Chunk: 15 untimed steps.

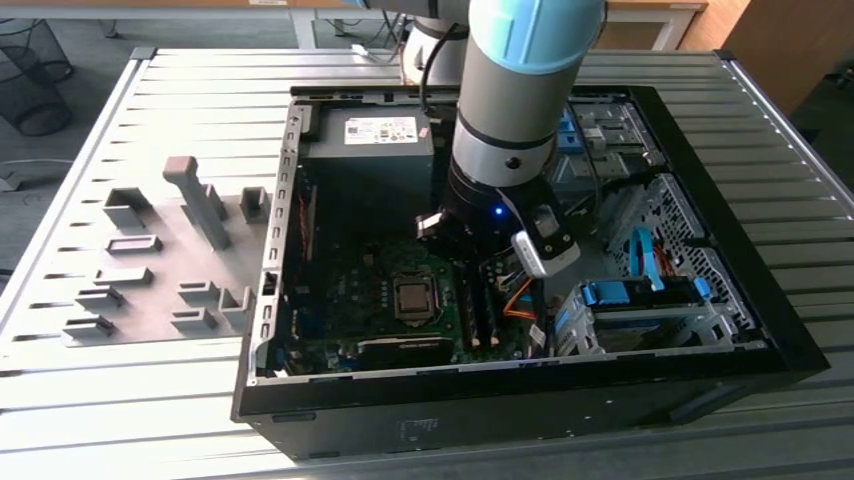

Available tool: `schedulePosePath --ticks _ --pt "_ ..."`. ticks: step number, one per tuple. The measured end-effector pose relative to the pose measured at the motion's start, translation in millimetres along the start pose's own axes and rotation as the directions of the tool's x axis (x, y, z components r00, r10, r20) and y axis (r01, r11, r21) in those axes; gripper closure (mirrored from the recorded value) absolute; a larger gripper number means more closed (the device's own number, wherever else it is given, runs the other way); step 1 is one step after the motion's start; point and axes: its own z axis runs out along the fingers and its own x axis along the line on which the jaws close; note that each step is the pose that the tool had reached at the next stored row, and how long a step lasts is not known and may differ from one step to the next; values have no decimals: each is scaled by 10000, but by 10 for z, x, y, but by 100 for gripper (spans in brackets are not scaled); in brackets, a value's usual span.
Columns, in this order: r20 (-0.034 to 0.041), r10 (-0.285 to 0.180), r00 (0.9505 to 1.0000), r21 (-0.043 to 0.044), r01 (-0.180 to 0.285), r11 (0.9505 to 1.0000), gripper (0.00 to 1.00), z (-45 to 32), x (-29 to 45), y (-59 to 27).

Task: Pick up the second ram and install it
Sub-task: 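Press down the second ram until it locks into place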

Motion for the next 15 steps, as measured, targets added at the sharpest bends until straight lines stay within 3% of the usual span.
schedulePosePath --ticks 6,15 --pt "-16 0 10000 28 0 10000 90 -260 7 -4" --pt "-16 0 10000 27 0 10000 90 -270 7 -4"
